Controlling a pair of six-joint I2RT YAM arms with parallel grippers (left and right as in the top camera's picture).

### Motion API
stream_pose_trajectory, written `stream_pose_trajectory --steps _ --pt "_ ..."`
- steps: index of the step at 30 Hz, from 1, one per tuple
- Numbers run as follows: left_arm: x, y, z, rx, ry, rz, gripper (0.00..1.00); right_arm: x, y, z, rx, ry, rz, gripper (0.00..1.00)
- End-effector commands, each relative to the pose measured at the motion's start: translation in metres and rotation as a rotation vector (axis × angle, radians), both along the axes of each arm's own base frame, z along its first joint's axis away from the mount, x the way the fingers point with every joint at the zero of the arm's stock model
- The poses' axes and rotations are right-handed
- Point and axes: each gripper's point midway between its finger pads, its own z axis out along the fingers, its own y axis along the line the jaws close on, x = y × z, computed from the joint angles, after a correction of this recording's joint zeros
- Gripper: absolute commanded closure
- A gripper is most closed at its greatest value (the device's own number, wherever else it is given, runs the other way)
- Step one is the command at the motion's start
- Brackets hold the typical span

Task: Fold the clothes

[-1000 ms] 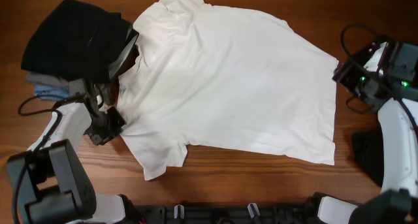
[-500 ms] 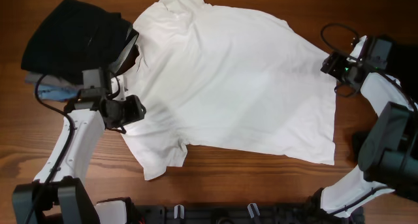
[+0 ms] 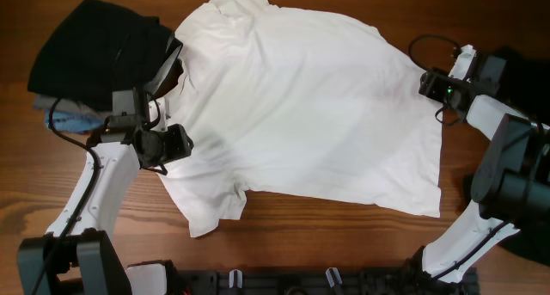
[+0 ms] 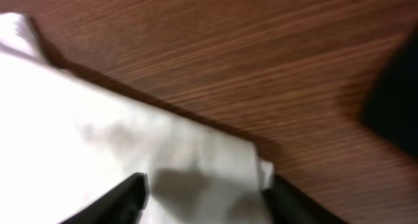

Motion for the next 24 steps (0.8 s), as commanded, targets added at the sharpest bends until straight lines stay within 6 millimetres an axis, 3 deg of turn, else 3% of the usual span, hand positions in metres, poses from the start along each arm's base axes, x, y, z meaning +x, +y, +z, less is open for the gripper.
stream_pose_trajectory --steps 1,3,5,10,15,17,18,19,20,21,24 --pt "0.003 0.0 -0.002 0.016 -0.005 -0.023 0.58 0.001 0.014 -0.006 0.064 -0.009 0.054 0.55" --pt "0.003 0.0 -0.002 0.016 -0.005 -0.023 0.58 0.001 0.01 -0.006 0.048 -0.006 0.04 0.68" --pt "0.002 0.0 -0.002 0.016 -0.003 -0.023 0.59 0.001 -0.004 -0.006 0.031 -0.004 -0.029 0.96" --pt "0.002 0.0 -0.002 0.016 -0.002 -0.023 0.58 -0.003 -0.059 0.014 0.044 -0.022 -0.283 0.96" --pt "0.001 0.0 -0.005 0.016 0.0 -0.023 0.56 -0.023 -0.124 0.056 0.077 -0.115 -0.47 0.96" --pt "0.002 0.0 -0.008 0.015 0.001 -0.023 0.53 -0.022 -0.122 0.068 0.102 -0.149 -0.414 0.95" --pt "0.003 0.0 -0.01 0.015 0.003 -0.023 0.5 -0.021 -0.118 0.072 0.111 -0.162 -0.37 0.71" --pt "0.005 0.001 -0.013 0.015 0.004 -0.023 0.46 -0.021 -0.115 0.073 0.121 -0.164 -0.348 0.39" --pt "0.007 0.0 -0.016 0.015 0.005 -0.024 0.45 -0.022 -0.112 0.073 0.126 -0.16 -0.337 0.19" --pt "0.009 -0.001 -0.021 0.006 0.009 -0.025 0.45 -0.023 -0.109 0.07 0.135 -0.146 -0.335 0.1" --pt "0.018 -0.01 -0.032 -0.053 0.005 -0.043 0.45 -0.026 -0.107 0.07 0.14 -0.131 -0.336 0.07"
